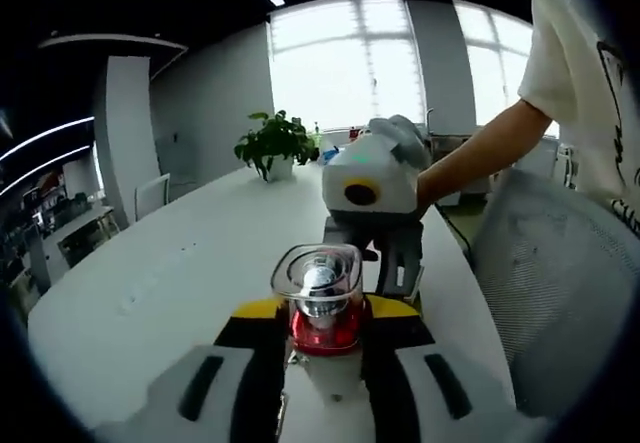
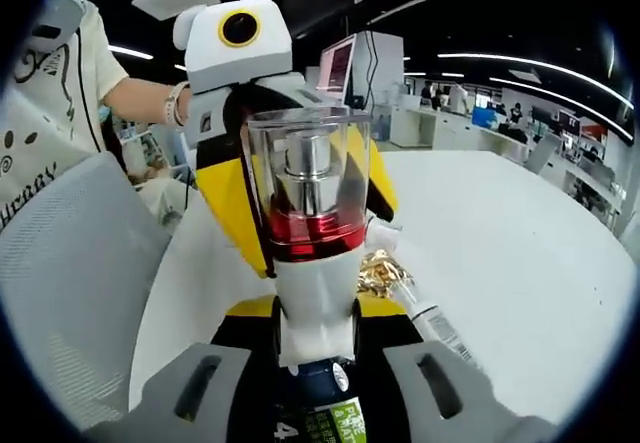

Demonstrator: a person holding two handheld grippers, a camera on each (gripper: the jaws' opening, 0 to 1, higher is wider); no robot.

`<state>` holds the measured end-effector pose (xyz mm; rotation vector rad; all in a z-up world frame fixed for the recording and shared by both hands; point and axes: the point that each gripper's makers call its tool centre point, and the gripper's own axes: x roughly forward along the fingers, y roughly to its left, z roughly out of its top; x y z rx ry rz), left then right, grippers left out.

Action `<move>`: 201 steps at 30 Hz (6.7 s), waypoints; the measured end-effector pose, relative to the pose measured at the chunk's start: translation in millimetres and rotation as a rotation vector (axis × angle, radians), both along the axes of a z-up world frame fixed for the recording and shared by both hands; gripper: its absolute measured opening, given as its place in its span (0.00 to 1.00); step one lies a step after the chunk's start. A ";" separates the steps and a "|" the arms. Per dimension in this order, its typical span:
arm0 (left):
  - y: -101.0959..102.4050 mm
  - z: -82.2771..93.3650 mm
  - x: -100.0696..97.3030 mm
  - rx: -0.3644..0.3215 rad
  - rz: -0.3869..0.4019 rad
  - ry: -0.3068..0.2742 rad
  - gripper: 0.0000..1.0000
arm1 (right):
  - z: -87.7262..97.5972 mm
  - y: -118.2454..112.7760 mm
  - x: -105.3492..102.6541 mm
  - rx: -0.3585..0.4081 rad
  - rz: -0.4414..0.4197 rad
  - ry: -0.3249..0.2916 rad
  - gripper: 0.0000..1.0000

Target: Arrange the skincare products in the storage area until every visible bottle or jar stands upright without overlapping.

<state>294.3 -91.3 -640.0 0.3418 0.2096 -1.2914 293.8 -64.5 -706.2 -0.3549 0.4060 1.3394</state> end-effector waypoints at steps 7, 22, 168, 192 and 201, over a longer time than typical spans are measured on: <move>3.1 0.8 0.6 0.092 -0.010 -0.080 0.27 | -0.7 -3.3 1.3 -0.001 -0.006 -0.003 0.27; 27.5 -1.0 -8.0 0.519 -0.065 -0.509 0.51 | -2.0 -9.2 0.6 -0.060 -0.002 -0.028 0.25; 159.3 -102.9 73.6 1.222 0.073 0.194 0.16 | -4.6 -78.3 -3.8 -0.118 -0.206 0.016 0.16; 151.1 -55.2 -5.6 1.073 -0.027 0.190 0.16 | 8.2 -71.8 -31.5 -0.121 -0.234 0.019 0.18; 140.4 -49.1 -15.8 0.901 -0.015 0.237 0.16 | 15.2 -68.7 -42.6 -0.047 -0.271 0.052 0.19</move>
